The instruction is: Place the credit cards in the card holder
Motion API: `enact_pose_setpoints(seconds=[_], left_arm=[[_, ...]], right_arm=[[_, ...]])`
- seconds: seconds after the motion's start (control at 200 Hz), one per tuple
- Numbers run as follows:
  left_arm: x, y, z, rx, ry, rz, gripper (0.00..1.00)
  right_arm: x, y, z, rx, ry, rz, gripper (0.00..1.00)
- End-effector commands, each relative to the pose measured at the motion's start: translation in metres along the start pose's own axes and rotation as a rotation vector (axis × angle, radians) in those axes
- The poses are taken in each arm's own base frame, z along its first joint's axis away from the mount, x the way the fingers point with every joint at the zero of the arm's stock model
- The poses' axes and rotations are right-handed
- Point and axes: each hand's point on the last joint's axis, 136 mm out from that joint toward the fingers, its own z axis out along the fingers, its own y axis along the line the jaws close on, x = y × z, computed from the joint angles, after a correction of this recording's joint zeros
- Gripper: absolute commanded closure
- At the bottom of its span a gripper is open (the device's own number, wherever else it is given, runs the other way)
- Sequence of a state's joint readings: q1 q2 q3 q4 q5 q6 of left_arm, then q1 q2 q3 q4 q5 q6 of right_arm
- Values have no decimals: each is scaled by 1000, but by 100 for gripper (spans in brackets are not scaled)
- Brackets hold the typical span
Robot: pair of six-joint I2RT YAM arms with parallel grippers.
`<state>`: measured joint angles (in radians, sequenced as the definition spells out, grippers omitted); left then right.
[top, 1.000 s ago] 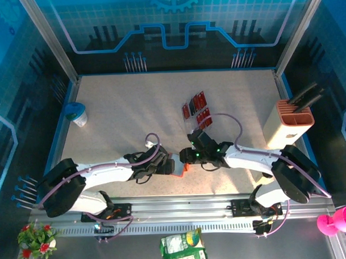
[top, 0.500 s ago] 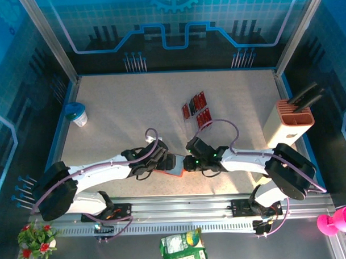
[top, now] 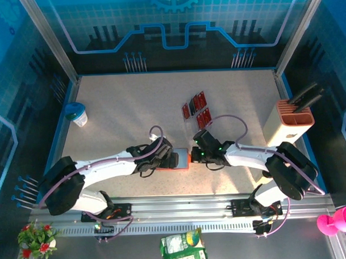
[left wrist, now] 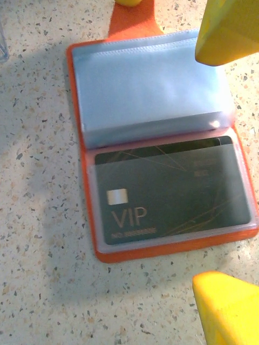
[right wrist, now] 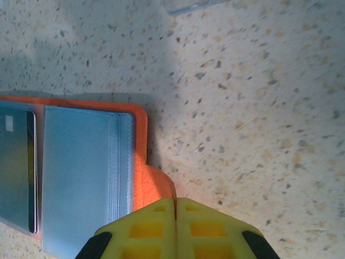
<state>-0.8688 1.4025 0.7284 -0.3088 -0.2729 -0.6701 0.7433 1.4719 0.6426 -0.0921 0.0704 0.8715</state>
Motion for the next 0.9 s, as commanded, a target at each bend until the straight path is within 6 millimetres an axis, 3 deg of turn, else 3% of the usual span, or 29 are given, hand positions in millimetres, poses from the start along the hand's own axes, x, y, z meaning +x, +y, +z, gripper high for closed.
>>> enact_pose_setpoints(seconds=[0.0, 0.13, 0.195, 0.375, 0.51, 0.705, 0.89], left_arm=[[-11, -8, 0, 7, -14, 31, 1], [-22, -10, 0, -2, -66, 42, 1], [-27, -9, -1, -7, -91, 43, 1], [-28, -11, 3, -19, -81, 53, 1], [-24, -14, 12, -11, -57, 87, 1], [-22, -8, 16, -36, -64, 98, 1], [-20, -3, 18, -46, -58, 95, 1]], right_arm=[[0, -4, -2, -16, -2, 1, 100], [0, -6, -8, -27, -18, 12, 74], [-1, -5, -15, -39, -36, 18, 70], [-10, 10, -32, -93, -71, 10, 78], [-16, 27, -33, -124, -76, -10, 86], [-20, 44, -17, -129, -47, -46, 96], [-20, 43, -1, -110, -12, -57, 100]])
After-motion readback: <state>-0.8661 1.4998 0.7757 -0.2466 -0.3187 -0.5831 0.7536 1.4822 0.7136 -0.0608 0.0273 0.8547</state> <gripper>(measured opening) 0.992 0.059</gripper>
